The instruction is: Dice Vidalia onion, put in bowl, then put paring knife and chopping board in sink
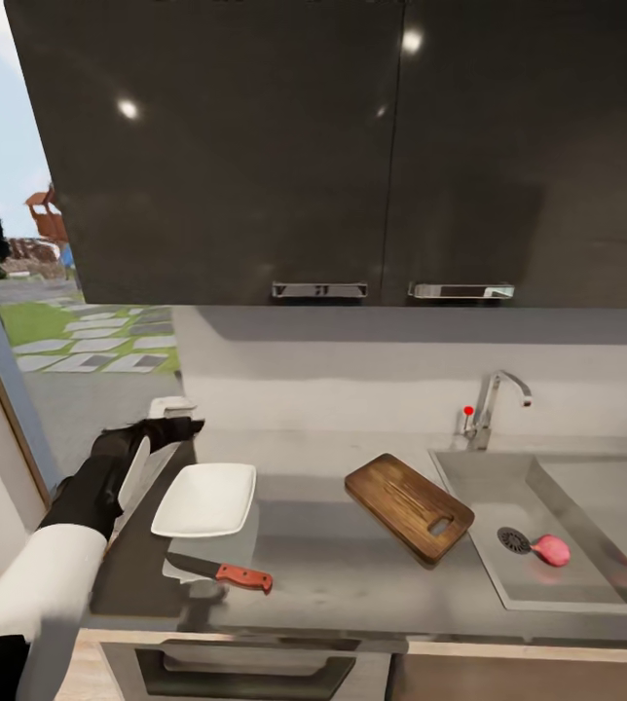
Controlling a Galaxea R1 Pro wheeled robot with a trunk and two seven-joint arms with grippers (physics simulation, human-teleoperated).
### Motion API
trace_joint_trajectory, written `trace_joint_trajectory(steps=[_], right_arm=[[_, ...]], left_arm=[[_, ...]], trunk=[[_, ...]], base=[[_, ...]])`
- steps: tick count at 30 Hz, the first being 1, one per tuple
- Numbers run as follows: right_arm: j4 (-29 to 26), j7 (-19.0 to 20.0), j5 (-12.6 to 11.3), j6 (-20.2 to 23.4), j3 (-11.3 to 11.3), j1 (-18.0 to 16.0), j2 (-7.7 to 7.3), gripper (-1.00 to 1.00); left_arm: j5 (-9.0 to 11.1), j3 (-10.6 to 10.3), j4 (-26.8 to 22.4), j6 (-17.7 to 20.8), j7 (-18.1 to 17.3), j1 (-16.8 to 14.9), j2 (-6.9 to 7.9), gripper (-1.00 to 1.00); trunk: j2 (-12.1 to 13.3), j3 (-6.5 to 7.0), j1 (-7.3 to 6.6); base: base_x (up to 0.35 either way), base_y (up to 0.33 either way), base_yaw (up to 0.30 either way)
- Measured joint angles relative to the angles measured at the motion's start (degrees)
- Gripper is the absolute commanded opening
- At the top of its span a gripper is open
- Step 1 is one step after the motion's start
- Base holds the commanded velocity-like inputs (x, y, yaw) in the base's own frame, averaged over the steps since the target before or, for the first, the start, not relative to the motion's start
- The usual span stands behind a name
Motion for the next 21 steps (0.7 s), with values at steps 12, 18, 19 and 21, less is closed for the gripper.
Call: trace_joint_trajectory(steps=[12,18,19,21], right_arm=[[-0.01,0.00,0.01,-1.26,0.02,0.00,0.00,1.00],[0.01,0.00,0.01,-1.86,0.13,0.00,0.00,1.00],[0.00,0.00,0.01,-1.92,0.11,0.00,0.00,1.00],[0.00,0.00,0.01,-1.96,0.09,0.00,0.00,1.00]], left_arm=[[-0.02,0.19,-20.08,-14.15,-1.60,19.92,-0.57,1.00],[0.00,0.21,-30.55,-11.11,-1.63,29.59,-0.57,1.00],[-0.01,0.21,-34.44,-10.86,-1.61,34.77,-0.59,1.00],[-0.03,0.23,-35.90,-11.45,-1.62,38.12,-0.58,1.00]], trunk=[[-0.01,0.71,-0.01],[-0.01,1.03,0.00],[0.00,1.08,0.00],[0.00,1.19,0.00]], base=[[0.000,0.000,-0.150],[0.000,0.000,-0.146],[0.000,0.000,-0.146],[0.000,0.000,-0.162]])
